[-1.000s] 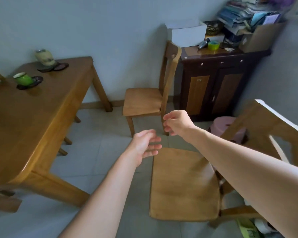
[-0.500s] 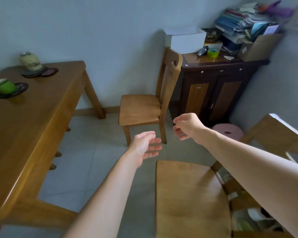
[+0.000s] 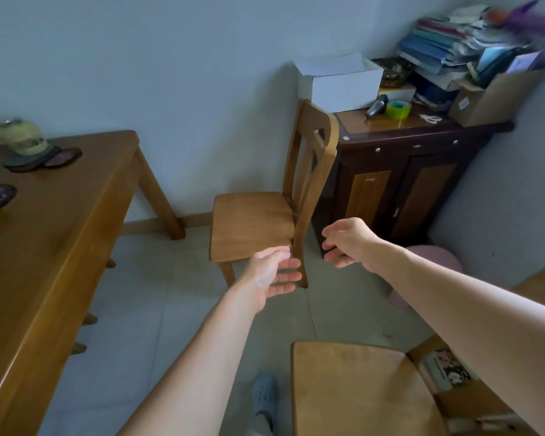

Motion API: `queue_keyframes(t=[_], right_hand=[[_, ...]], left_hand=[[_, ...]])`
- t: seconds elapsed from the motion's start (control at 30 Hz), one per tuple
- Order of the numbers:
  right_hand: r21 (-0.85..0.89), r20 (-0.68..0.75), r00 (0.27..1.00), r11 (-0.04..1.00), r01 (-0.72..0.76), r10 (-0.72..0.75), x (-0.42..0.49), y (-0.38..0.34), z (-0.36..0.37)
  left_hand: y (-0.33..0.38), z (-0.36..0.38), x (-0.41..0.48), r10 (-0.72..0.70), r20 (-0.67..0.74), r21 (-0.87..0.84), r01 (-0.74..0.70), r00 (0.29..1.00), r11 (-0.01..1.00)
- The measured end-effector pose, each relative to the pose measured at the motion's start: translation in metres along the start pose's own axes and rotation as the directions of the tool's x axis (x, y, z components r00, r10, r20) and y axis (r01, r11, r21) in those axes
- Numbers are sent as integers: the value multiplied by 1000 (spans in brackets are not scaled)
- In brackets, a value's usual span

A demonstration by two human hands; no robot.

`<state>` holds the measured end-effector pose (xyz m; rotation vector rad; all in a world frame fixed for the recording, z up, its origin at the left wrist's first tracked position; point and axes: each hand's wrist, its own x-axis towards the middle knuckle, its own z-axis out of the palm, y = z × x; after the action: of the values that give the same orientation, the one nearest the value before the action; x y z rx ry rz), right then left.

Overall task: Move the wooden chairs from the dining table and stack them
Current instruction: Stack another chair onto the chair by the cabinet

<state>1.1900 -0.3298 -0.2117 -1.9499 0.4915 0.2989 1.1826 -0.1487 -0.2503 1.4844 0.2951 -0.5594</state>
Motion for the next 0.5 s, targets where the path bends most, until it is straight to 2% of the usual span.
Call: queue_keyframes(t=[0.33,0.5], right_hand=[[5,-161,985,998,-56,56,208,-67,-17],[7,-369,924,995,-100,95,303,-85,-26]], left_hand=[[90,-3,210,-93,158,41,88,983,995],[122,4,299,-160,242,106,137,957,985]])
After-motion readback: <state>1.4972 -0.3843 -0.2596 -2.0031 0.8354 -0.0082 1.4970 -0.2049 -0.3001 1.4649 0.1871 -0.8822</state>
